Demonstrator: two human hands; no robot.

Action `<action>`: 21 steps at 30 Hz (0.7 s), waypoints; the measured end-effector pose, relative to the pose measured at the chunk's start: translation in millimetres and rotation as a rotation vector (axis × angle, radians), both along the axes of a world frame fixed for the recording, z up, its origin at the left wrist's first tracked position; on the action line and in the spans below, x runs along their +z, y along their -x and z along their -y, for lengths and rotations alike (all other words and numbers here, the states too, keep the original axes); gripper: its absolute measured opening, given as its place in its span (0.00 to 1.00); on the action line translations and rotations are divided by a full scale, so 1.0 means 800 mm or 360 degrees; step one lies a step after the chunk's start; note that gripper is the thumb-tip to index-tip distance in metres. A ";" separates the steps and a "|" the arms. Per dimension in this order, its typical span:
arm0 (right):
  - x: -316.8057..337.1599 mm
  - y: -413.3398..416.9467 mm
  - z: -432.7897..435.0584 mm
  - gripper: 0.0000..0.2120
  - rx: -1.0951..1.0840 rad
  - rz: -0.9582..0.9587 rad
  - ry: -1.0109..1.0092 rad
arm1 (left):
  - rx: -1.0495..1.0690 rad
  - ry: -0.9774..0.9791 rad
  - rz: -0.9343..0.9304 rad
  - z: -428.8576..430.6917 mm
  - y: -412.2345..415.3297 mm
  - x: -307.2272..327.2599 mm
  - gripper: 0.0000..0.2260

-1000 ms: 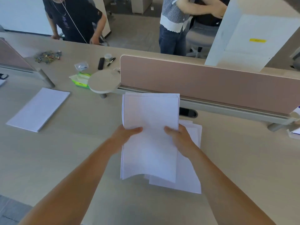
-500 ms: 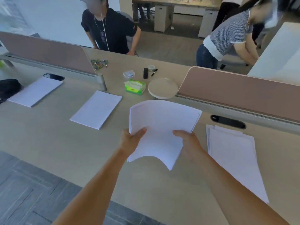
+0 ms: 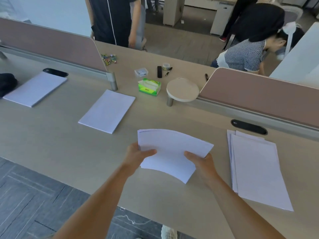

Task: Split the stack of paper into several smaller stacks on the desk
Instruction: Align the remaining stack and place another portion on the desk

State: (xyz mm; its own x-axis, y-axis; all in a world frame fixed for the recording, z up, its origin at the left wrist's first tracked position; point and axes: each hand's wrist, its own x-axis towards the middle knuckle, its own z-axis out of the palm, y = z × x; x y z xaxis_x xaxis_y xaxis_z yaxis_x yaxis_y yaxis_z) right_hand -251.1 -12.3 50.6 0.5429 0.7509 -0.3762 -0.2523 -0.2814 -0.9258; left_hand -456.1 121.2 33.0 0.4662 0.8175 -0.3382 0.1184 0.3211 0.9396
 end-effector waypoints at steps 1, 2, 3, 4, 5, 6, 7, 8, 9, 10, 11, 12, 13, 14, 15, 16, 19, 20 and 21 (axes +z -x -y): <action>0.001 -0.001 -0.003 0.08 -0.0019 -0.0005 -0.0011 | 0.0013 -0.0002 0.0040 -0.001 -0.004 0.006 0.20; 0.004 -0.002 -0.007 0.07 -0.0031 -0.0006 -0.0038 | 0.0033 -0.0014 0.0074 -0.002 -0.008 0.013 0.19; 0.009 -0.003 -0.010 0.07 -0.0039 -0.0007 -0.0073 | 0.0048 -0.0030 0.0106 -0.004 -0.011 0.020 0.19; 0.014 -0.004 -0.014 0.08 -0.0038 -0.0010 -0.0107 | 0.0063 -0.0044 0.0141 -0.007 -0.013 0.025 0.18; 0.018 -0.007 -0.018 0.09 -0.0021 0.0001 -0.0131 | 0.0056 -0.0061 0.0178 -0.010 -0.013 0.029 0.18; 0.022 -0.009 -0.020 0.10 0.0005 0.0020 -0.0149 | 0.0025 -0.0084 0.0206 -0.016 -0.012 0.029 0.19; 0.026 -0.012 -0.022 0.10 0.0030 0.0047 -0.0143 | -0.0028 -0.0106 0.0213 -0.021 -0.010 0.030 0.21; 0.028 -0.015 -0.023 0.10 0.0055 0.0075 -0.0126 | -0.0062 -0.0116 0.0209 -0.025 -0.008 0.031 0.22; 0.028 -0.019 -0.024 0.10 0.0082 0.0108 -0.0105 | -0.0062 -0.0103 0.0208 -0.029 -0.007 0.032 0.24; 0.027 -0.023 -0.025 0.10 0.0109 0.0135 -0.0094 | -0.0048 -0.0080 0.0217 -0.032 -0.007 0.033 0.25; 0.028 -0.025 -0.026 0.11 0.0135 0.0145 -0.0087 | -0.0062 -0.0072 0.0219 -0.035 -0.008 0.036 0.26; 0.029 -0.027 -0.027 0.10 0.0150 0.0143 -0.0080 | -0.0107 -0.0084 0.0208 -0.036 -0.011 0.039 0.26; 0.030 -0.028 -0.030 0.09 0.0153 0.0137 -0.0074 | -0.0163 -0.0118 0.0192 -0.037 -0.015 0.042 0.24; 0.030 -0.027 -0.032 0.07 0.0139 0.0124 -0.0069 | -0.0194 -0.0152 0.0196 -0.037 -0.018 0.043 0.23; 0.033 -0.026 -0.036 0.06 0.0121 0.0107 -0.0068 | -0.0180 -0.0166 0.0215 -0.036 -0.020 0.045 0.21; 0.036 -0.025 -0.040 0.05 0.0116 0.0099 -0.0073 | -0.0127 -0.0159 0.0234 -0.036 -0.021 0.047 0.19; 0.043 -0.026 -0.050 0.05 0.0115 0.0121 -0.0121 | -0.0027 -0.0175 0.0276 -0.039 -0.017 0.056 0.13; 0.046 -0.027 -0.051 0.05 0.0116 0.0116 -0.0130 | -0.0044 -0.0182 0.0274 -0.040 -0.015 0.059 0.13; 0.045 -0.029 -0.051 0.06 0.0122 0.0117 -0.0130 | -0.0066 -0.0188 0.0254 -0.043 -0.012 0.060 0.13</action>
State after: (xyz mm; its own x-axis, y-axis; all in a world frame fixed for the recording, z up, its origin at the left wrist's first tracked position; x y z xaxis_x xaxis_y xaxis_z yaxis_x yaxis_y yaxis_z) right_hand -227.5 28.9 86.9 0.5067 0.8175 -0.2736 -0.1638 -0.2203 -0.9616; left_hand -446.8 155.4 80.6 0.5404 0.8260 -0.1602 -0.0244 0.2057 0.9783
